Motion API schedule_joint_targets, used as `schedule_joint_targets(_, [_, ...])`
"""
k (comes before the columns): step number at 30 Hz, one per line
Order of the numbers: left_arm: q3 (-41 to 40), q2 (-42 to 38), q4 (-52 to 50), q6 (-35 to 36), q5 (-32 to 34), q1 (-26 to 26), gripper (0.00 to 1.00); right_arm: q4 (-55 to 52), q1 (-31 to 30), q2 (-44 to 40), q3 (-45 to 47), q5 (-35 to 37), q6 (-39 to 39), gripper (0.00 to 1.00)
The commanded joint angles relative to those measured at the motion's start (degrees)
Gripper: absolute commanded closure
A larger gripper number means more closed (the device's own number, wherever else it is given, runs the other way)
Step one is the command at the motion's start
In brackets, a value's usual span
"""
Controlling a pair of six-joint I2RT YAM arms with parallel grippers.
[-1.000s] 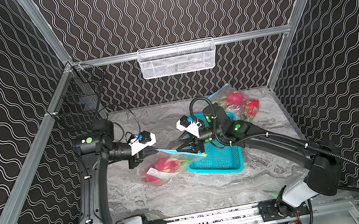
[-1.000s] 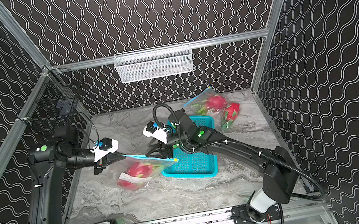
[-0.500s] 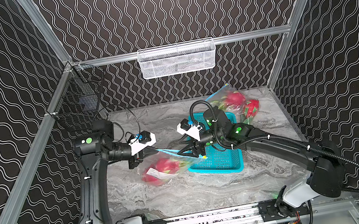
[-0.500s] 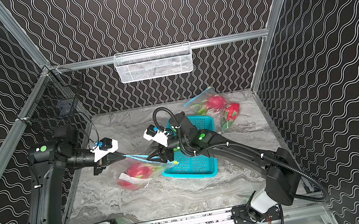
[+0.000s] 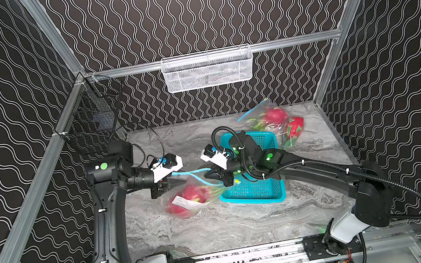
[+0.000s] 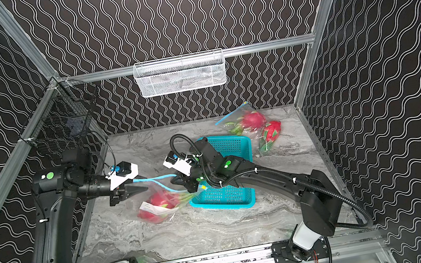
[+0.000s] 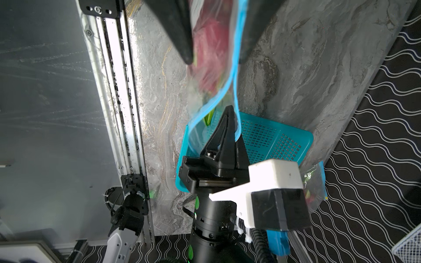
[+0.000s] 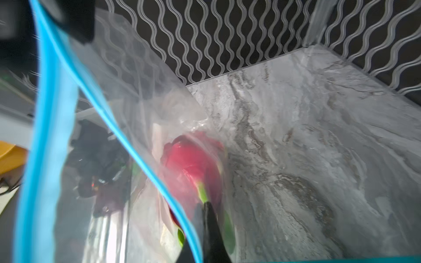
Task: Open the zip-top bag and take out the dragon fruit
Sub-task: Open the zipper of the food storage bag at the center of the board.
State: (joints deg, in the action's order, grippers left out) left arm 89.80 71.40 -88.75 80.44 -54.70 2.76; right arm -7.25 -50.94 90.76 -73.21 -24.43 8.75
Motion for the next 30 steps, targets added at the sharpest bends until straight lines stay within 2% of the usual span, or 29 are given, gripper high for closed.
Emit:
schedule_joint_targets(1, [1.3, -1.1, 7.2, -14.3, -4.2, 0.0, 0.16, 4.9, -1.1, -1.4, 0.0, 6.0, -2.8, 1.00])
schedule_joint_targets(3, [-0.2, -2.8, 20.3, -34.2, -4.9, -0.2, 0.12, 6.8, -2.5, -2.4, 0.6, 8.8, -2.7, 1.00])
schedule_joint_targets(4, [-2.1, -4.2, 28.8, -45.5, -2.9, -0.9, 0.12, 7.5, -3.0, -2.8, 0.8, 10.2, -3.1, 1.00])
schedule_joint_targets(5, [-4.0, -5.7, 35.0, -53.8, 0.1, -1.7, 0.13, 8.3, -3.6, -3.0, 0.8, 11.6, -3.8, 1.00])
schedule_joint_targets(7, [-6.0, -7.8, 41.3, -61.5, 4.9, -3.8, 0.15, 10.7, -4.5, -3.2, 0.9, 14.6, -5.7, 1.00])
schedule_joint_targets(9, [-6.6, -8.4, 43.2, -66.8, 10.9, -5.0, 0.16, 12.9, -5.9, -3.0, 0.4, 17.8, -7.1, 1.00])
schedule_joint_targets(11, [-5.6, -7.9, 41.4, -67.5, 14.4, -5.2, 0.17, 14.2, -7.3, -1.9, -1.5, 20.9, -8.3, 1.00])
schedule_joint_targets(15, [-3.9, -7.6, 35.0, -60.4, 15.2, -5.2, 0.17, 14.5, -8.5, 0.7, -6.1, 24.9, -9.6, 1.00])
schedule_joint_targets(19, [-0.5, -7.1, 24.7, -52.6, 12.7, -5.2, 0.16, 14.1, -8.7, 2.6, -9.3, 25.4, -9.4, 1.00])
schedule_joint_targets(23, [-2.2, -8.2, 21.2, -49.1, 15.9, -5.2, 0.19, 15.1, -9.0, 2.6, -8.9, 25.3, -9.9, 1.00])
schedule_joint_targets(25, [-4.8, -9.4, 21.7, -49.0, 17.6, -5.2, 0.19, 15.3, -9.2, 2.6, -8.4, 25.7, -10.5, 1.00])
schedule_joint_targets(30, [-11.5, -11.8, 29.5, -55.9, 19.6, -5.2, 0.18, 16.2, -10.1, 2.3, -7.4, 26.6, -10.7, 1.00])
